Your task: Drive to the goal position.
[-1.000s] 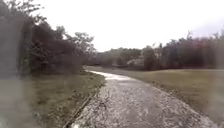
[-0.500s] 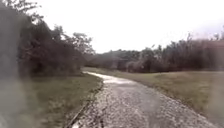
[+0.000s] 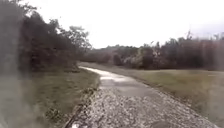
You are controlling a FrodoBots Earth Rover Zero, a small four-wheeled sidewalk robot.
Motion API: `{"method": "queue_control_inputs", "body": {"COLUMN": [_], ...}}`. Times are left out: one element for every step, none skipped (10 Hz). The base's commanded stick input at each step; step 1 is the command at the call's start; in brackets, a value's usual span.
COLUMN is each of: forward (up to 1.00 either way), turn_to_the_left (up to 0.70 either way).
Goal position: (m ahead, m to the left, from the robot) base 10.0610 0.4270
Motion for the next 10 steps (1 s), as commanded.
{"method": "queue_control_inputs", "body": {"forward": [0.7, 0.7, 0.7, 0.7, 0.7, 0.7, 0.7, 0.7, 0.7, 0.7], "turn_to_the_left": [-0.08, -0.16, -0.27, 0.0, 0.0, 0.0, 0.0, 0.0, 0.0, 0.0]}}
